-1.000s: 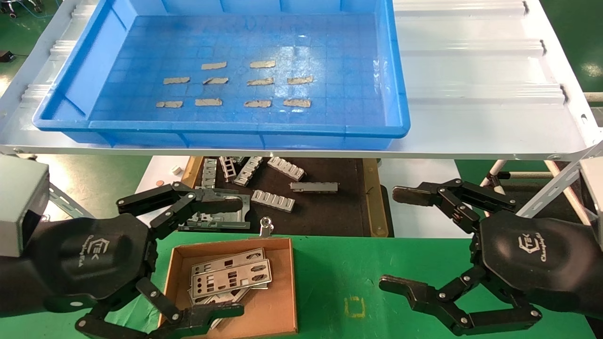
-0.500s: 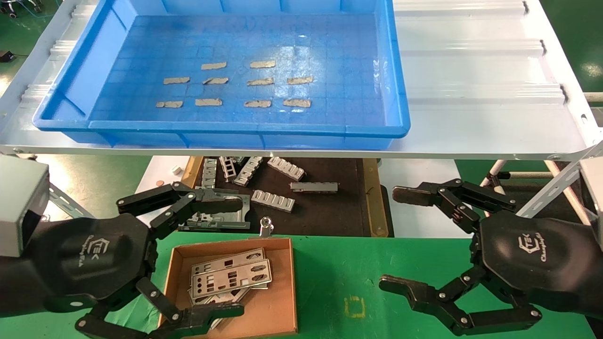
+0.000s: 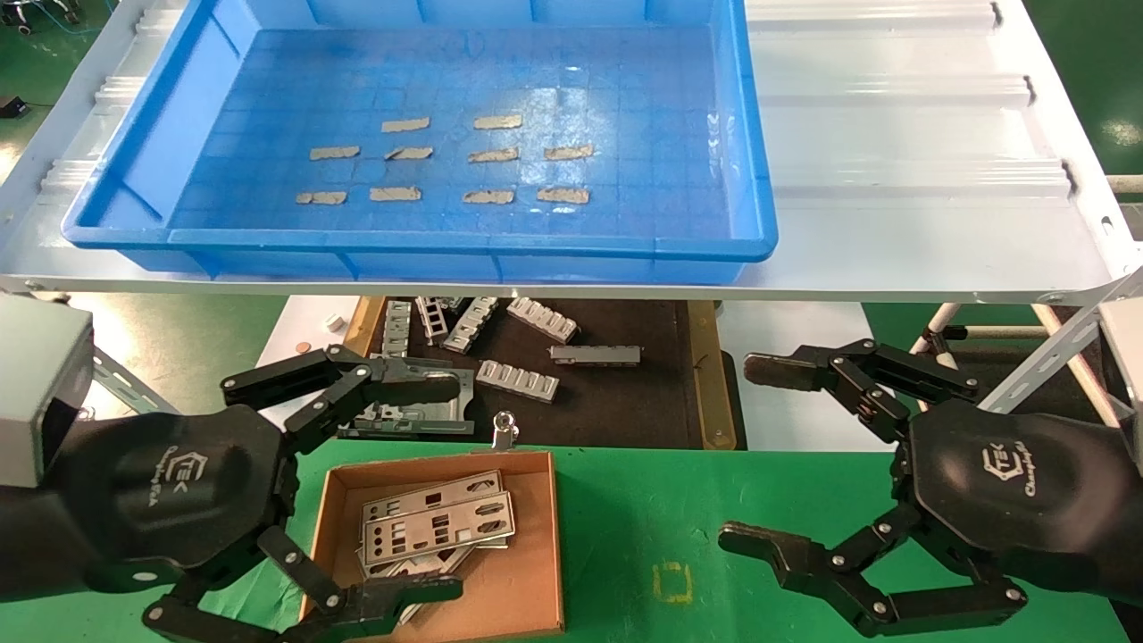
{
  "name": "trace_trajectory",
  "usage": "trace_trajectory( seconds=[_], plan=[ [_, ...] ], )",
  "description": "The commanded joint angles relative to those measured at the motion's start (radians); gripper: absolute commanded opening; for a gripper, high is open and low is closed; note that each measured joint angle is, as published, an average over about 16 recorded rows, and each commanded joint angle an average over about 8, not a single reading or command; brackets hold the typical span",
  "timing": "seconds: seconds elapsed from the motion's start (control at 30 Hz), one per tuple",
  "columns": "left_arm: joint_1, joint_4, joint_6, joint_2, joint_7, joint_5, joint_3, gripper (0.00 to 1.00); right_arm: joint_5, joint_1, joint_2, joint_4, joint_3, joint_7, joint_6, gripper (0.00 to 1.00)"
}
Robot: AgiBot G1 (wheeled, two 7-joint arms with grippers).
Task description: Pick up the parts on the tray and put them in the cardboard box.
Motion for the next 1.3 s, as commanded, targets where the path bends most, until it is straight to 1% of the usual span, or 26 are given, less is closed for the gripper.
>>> trace_trajectory(
  seconds=[0.03, 1.3],
  plan=[
    [0.000, 0.000, 0.000, 0.000, 0.000, 0.000, 0.000, 1.00, 0.000, 0.000, 0.000, 0.000, 0.000, 0.000, 0.000, 1.00],
    [0.000, 0.000, 0.000, 0.000, 0.000, 0.000, 0.000, 1.00, 0.000, 0.000, 0.000, 0.000, 0.000, 0.000, 0.000, 1.00]
  ],
)
